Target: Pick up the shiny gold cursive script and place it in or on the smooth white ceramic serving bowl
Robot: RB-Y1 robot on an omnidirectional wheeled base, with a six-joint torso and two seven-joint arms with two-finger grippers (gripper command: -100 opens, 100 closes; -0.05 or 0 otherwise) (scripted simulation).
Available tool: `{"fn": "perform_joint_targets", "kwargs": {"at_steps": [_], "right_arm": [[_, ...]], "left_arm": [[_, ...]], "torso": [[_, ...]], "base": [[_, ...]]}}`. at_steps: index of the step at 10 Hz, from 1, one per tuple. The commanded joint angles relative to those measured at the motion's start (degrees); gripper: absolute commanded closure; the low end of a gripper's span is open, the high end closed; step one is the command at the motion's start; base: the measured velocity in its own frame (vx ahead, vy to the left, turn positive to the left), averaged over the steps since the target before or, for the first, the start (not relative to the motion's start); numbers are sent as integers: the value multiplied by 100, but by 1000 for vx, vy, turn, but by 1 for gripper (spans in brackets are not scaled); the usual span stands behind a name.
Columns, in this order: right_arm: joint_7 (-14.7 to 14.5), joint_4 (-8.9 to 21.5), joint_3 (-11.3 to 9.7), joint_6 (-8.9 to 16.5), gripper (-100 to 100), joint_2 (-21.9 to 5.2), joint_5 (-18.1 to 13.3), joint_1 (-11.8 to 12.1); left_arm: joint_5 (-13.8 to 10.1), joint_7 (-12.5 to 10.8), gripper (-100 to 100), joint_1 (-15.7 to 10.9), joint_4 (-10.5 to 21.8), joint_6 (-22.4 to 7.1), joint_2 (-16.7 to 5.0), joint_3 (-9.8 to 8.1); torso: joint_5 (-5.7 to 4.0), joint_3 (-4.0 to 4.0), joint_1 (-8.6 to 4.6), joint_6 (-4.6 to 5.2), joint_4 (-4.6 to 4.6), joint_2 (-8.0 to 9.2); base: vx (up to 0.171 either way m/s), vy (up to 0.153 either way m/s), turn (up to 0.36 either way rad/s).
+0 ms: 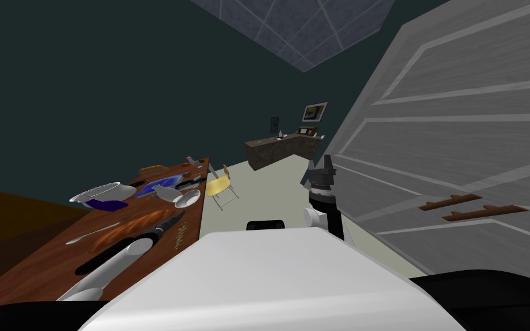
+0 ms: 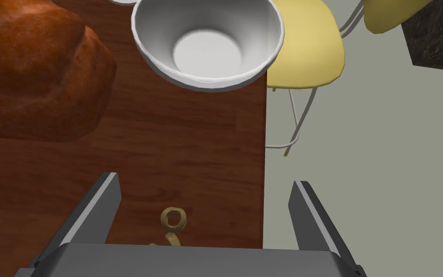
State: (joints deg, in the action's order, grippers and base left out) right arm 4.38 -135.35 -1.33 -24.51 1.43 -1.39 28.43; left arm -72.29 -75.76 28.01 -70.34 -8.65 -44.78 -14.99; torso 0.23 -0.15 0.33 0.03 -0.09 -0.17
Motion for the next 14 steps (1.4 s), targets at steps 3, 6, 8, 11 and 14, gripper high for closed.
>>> {"fn": "perform_joint_targets", "kwargs": {"at_steps": [3, 6, 8, 11, 14], "right_arm": [[0, 0, 0, 0, 0, 0, 0, 0], [0, 0, 0, 0, 0, 0, 0, 0], [0, 0, 0, 0, 0, 0, 0, 0], [0, 0, 0, 0, 0, 0, 0, 0], [0, 0, 0, 0, 0, 0, 0, 0]], "left_arm": [[-16, -292, -100, 45, 0, -578, -142, 61], [-57, -428, -100, 64, 22, -861, -219, 136], [-132, -718, -100, 95, 78, -1238, -358, 313], [-167, -869, -100, 106, 111, -1577, -420, 411], [-254, -1312, -100, 126, 221, -2160, -580, 718]], "torso": [[1, 3, 1, 0, 1, 5], [1, 2, 7, 0, 1, 4], [2, 2, 7, 0, 1, 4], [3, 3, 11, 0, 1, 4], [3, 1, 15, 0, 1, 3]], "base": [[20, 24, -6], [23, 33, -6], [26, 47, -14], [22, 43, -10], [31, 61, -20]]}}
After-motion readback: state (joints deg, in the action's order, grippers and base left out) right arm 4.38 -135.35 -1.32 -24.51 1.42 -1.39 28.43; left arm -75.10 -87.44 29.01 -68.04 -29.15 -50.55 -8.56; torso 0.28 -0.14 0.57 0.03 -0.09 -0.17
